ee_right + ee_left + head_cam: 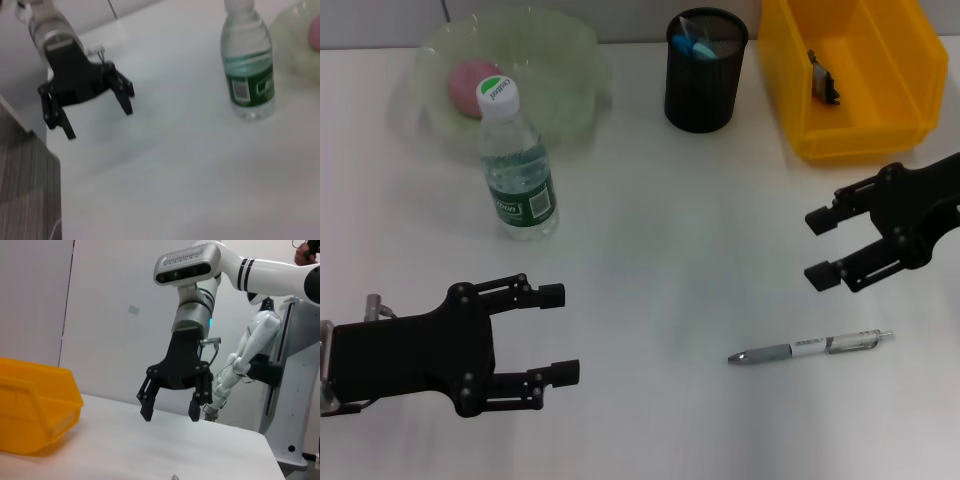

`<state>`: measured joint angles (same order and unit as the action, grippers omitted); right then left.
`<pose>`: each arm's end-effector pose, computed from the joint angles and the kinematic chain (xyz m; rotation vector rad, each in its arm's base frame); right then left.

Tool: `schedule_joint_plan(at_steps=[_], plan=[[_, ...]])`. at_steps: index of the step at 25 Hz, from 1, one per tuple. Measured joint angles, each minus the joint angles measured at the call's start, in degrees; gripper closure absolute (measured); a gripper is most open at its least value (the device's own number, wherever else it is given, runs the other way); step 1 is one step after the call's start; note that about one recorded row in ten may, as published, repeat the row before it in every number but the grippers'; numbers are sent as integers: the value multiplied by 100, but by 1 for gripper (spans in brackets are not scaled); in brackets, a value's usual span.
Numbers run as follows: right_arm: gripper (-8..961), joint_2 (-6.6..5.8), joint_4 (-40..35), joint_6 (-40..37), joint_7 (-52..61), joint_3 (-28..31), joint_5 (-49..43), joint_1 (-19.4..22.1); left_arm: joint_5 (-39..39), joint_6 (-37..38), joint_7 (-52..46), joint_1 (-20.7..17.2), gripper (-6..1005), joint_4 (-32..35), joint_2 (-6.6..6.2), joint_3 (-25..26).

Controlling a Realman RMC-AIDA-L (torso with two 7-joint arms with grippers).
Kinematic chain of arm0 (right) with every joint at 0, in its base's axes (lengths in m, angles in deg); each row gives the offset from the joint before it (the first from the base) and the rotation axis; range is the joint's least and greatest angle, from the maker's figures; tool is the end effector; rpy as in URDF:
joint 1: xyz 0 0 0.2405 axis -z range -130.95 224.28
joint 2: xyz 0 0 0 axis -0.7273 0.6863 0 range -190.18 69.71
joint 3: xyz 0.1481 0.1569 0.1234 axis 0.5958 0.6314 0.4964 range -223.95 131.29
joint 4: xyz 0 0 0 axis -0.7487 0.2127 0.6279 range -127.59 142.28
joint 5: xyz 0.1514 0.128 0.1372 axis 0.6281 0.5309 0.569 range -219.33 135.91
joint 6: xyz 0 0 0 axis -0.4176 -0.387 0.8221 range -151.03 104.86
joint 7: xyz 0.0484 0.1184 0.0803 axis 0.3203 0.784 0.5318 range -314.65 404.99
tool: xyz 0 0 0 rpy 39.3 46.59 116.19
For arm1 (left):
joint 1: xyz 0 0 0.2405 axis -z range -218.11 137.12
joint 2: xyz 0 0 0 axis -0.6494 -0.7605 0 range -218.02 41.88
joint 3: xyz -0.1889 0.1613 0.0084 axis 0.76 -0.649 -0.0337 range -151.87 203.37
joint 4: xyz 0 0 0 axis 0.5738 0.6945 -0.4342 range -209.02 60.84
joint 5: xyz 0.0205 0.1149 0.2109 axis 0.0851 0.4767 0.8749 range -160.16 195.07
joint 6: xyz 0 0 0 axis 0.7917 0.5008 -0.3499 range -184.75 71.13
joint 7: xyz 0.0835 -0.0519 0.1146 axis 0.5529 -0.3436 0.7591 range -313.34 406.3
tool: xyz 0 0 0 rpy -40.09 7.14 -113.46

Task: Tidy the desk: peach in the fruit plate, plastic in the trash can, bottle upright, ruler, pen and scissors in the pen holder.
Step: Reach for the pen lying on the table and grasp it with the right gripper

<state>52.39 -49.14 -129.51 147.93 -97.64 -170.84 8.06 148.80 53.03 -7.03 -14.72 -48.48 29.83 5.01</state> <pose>0.2087 0.3713 0.0588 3.0726 -0.5689 -0.0637 -0.3064 0.2576 -0.0103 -2.8573 -0.3623 -0.9807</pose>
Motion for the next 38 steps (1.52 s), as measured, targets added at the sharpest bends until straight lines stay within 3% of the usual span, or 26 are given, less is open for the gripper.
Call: schedule_joint_plan(at_steps=[11,22,38], plan=[[170,74,-90,36,-30,-293,-597,-68,-4,-18,-2,3,230,-20,25,9],[171,461,-716,93,-75,-1178,-1883,-86,-12,-30,-46,15,231,-11,16,5],[221,557,-898,409,-275,-2269,-2230,-186,-3,-66,-141,-40,233,24,10,0]])
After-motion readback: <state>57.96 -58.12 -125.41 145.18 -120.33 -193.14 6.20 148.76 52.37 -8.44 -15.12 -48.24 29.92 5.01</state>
